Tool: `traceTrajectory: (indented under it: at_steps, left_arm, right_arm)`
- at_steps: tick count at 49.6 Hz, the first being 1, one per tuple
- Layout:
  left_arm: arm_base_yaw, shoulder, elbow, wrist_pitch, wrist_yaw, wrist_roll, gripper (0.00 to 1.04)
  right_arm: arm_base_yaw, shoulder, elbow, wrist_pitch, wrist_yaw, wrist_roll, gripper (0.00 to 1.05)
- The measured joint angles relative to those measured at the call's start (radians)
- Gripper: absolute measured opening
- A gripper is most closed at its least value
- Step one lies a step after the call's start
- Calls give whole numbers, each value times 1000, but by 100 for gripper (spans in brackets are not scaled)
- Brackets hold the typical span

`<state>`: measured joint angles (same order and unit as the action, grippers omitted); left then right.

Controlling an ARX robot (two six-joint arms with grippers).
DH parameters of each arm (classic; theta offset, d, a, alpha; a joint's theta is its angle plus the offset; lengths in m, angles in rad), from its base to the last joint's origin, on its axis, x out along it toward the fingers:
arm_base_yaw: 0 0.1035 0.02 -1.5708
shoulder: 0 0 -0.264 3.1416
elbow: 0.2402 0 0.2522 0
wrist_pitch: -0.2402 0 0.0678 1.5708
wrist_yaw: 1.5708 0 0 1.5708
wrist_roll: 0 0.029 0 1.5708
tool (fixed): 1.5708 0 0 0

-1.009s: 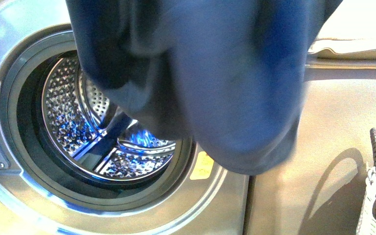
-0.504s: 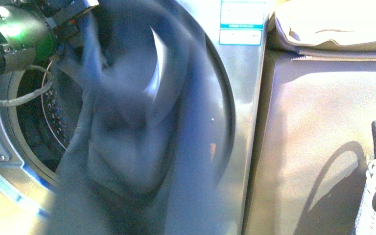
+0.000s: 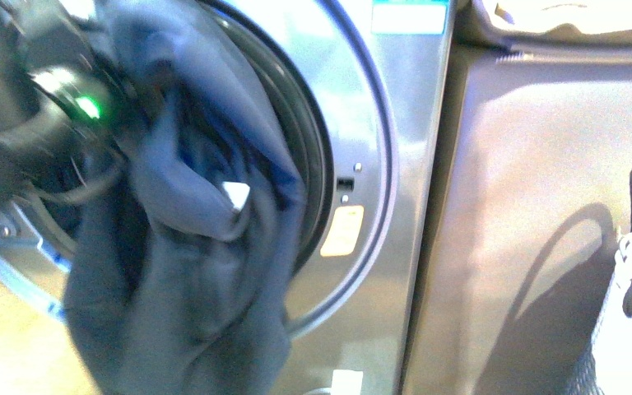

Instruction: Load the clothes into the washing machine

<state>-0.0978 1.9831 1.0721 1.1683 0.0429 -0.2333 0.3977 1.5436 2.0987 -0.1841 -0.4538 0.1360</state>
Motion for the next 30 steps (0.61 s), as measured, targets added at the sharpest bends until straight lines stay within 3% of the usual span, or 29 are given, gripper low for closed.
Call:
traceTrajectory:
  at_steps: [21,26,30]
  left_arm:
    - [31,244,275,-158,-79,28,10]
    - [31,297,370,-216,-92,53,10]
    - [31,347,462,-270,-106,73,10]
  right_arm:
    - [0,0,0,0,2,0,97]
    - [65,-70,-140,123,512,-152,97]
    - [79,-183,-333,195,664,-182,97]
